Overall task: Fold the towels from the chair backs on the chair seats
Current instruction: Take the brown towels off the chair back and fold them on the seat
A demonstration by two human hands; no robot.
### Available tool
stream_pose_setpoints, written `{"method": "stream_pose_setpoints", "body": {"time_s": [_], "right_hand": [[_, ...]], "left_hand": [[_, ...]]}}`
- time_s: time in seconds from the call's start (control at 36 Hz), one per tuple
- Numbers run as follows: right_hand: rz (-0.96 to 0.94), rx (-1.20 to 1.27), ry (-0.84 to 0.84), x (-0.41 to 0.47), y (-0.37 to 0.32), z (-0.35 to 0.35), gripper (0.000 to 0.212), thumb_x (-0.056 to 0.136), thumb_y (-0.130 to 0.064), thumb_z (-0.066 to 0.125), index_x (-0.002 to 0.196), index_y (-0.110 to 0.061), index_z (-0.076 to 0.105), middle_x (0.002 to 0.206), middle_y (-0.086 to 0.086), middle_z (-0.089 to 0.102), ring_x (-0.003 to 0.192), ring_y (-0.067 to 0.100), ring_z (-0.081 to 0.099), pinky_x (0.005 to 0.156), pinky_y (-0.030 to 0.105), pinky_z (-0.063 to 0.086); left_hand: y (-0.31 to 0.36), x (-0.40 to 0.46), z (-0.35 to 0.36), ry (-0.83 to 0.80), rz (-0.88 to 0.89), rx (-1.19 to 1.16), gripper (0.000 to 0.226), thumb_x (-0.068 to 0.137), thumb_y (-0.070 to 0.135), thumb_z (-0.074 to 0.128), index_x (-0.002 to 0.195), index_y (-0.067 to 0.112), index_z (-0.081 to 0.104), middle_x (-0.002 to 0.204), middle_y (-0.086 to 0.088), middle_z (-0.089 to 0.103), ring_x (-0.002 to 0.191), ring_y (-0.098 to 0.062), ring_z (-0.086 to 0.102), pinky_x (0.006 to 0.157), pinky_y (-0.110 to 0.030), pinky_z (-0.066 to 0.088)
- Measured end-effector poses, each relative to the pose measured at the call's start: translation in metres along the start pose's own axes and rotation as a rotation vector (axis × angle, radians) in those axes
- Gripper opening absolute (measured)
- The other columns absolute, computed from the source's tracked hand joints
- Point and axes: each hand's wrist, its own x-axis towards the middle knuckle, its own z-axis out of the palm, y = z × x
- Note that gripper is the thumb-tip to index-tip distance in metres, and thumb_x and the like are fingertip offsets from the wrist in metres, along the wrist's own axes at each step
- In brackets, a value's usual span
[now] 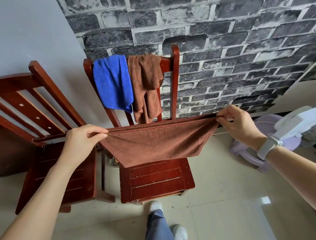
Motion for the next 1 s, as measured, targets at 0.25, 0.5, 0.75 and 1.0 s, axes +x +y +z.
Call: {"method": "stream_pose_setpoints", "body": {"time_s": [0.25, 0.5, 0.75, 1.0], "right_hand": [[-0.137, -0.128, -0.078, 0.009, -0.009, -0.001, 0.028, 0.080, 0.007, 0.062, 0.106, -0.002, 0.066, 0.093, 0.014, 0.063, 0.076, 0.021, 0.056, 0.079, 0.016, 0.040], [-0.041, -0.250, -0.173, 0.032, -0.002, 0.020, 0.017, 0.077, 0.005, 0.065, 0.091, -0.002, 0.071, 0.089, 0.018, 0.061, 0.078, 0.027, 0.055, 0.074, 0.020, 0.035], [0.033, -0.328, -0.142, 0.078, 0.006, 0.065, 0.016, 0.079, 0.002, 0.062, 0.093, 0.001, 0.070, 0.091, 0.022, 0.061, 0.085, 0.035, 0.058, 0.078, 0.030, 0.040], [-0.040, -0.301, -0.070, 0.082, 0.012, 0.085, 0.013, 0.078, 0.004, 0.061, 0.090, 0.000, 0.065, 0.090, 0.017, 0.061, 0.085, 0.034, 0.058, 0.079, 0.037, 0.045]], "left_hand": [[-0.006, 0.008, 0.001, 0.023, -0.110, 0.004, 0.016, 0.073, 0.012, 0.075, 0.080, 0.023, 0.065, 0.073, 0.014, 0.063, 0.070, 0.006, 0.060, 0.065, 0.003, 0.039], [-0.027, 0.020, 0.016, -0.080, 0.100, 0.257, 0.009, 0.076, 0.010, 0.072, 0.085, 0.008, 0.074, 0.085, -0.006, 0.069, 0.081, -0.024, 0.062, 0.077, -0.036, 0.050], [-0.071, 0.064, 0.049, -0.009, 0.064, 0.401, 0.008, 0.080, 0.015, 0.069, 0.082, 0.008, 0.071, 0.079, -0.009, 0.068, 0.079, -0.031, 0.059, 0.069, -0.039, 0.050], [-0.083, 0.060, 0.052, 0.126, 0.136, 0.381, 0.005, 0.081, 0.010, 0.067, 0.085, 0.007, 0.068, 0.081, -0.008, 0.067, 0.080, -0.031, 0.056, 0.067, -0.038, 0.047]]}}
